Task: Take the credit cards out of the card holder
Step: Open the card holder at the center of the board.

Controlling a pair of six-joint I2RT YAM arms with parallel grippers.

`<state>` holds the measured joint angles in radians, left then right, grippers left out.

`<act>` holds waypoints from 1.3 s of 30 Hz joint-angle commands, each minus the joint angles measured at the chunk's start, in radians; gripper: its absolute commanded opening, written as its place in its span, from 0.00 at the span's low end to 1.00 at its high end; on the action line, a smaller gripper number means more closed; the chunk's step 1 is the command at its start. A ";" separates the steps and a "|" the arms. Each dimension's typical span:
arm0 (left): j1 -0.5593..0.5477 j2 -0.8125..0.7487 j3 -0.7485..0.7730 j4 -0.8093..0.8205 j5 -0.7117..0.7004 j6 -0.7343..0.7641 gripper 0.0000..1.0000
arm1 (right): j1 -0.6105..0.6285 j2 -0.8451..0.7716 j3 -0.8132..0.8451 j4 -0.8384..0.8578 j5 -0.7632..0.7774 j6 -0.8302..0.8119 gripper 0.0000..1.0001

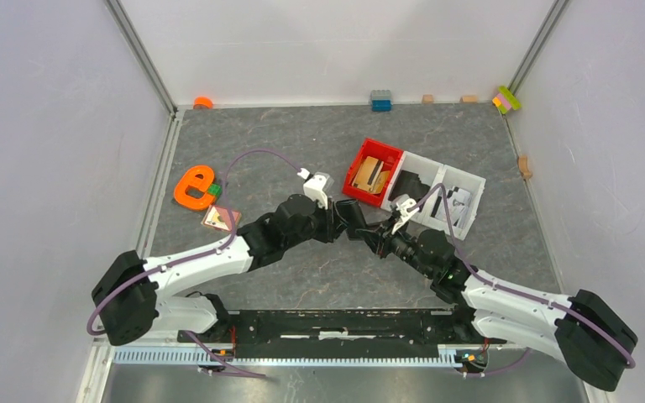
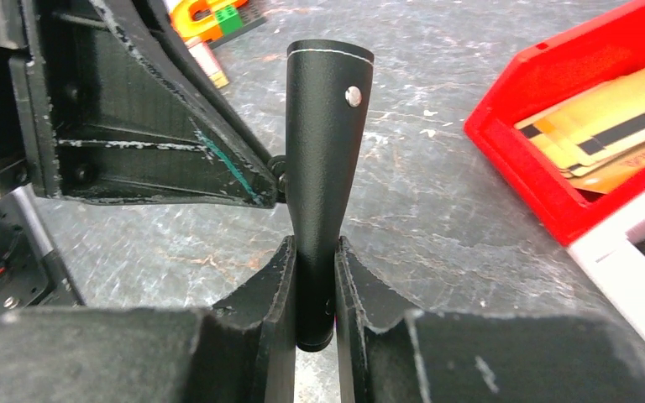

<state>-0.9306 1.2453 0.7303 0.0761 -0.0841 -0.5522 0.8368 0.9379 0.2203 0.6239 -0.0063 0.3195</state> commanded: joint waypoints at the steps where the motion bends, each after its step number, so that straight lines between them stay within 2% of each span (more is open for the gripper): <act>1: 0.028 0.002 0.032 -0.118 -0.225 0.022 0.21 | 0.009 -0.075 0.043 -0.027 0.215 -0.025 0.08; 8: 0.065 0.043 0.083 -0.231 -0.272 -0.009 0.16 | 0.010 -0.167 -0.011 -0.029 0.375 -0.015 0.07; 10: 0.065 0.034 0.098 -0.236 -0.234 0.011 0.19 | 0.009 -0.166 -0.010 -0.029 0.375 -0.016 0.07; 13: 0.065 -0.037 0.025 -0.095 -0.087 0.037 0.37 | 0.010 -0.150 -0.001 -0.034 0.359 -0.015 0.07; 17: 0.065 -0.144 -0.083 0.078 0.030 0.048 0.72 | 0.009 -0.143 0.001 -0.025 0.321 -0.015 0.07; 19: 0.065 -0.176 -0.115 0.124 0.048 0.055 0.78 | 0.009 -0.144 -0.009 0.014 0.257 -0.021 0.07; 23: 0.065 -0.158 -0.110 0.133 0.070 0.052 0.78 | 0.010 -0.126 -0.020 0.100 0.103 -0.021 0.10; 28: 0.065 -0.088 -0.068 0.120 0.155 0.055 0.78 | 0.009 -0.101 -0.011 0.123 0.019 -0.018 0.11; 33: 0.065 -0.038 -0.023 0.055 0.131 0.054 0.63 | 0.009 -0.094 -0.010 0.136 0.009 -0.014 0.10; 39: 0.065 -0.033 -0.006 0.021 0.097 0.051 0.51 | 0.009 -0.084 -0.012 0.160 -0.056 -0.010 0.11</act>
<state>-0.8654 1.2175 0.6834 0.1040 0.0319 -0.5362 0.8440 0.8486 0.1986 0.6872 0.0055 0.3088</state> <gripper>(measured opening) 0.536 0.224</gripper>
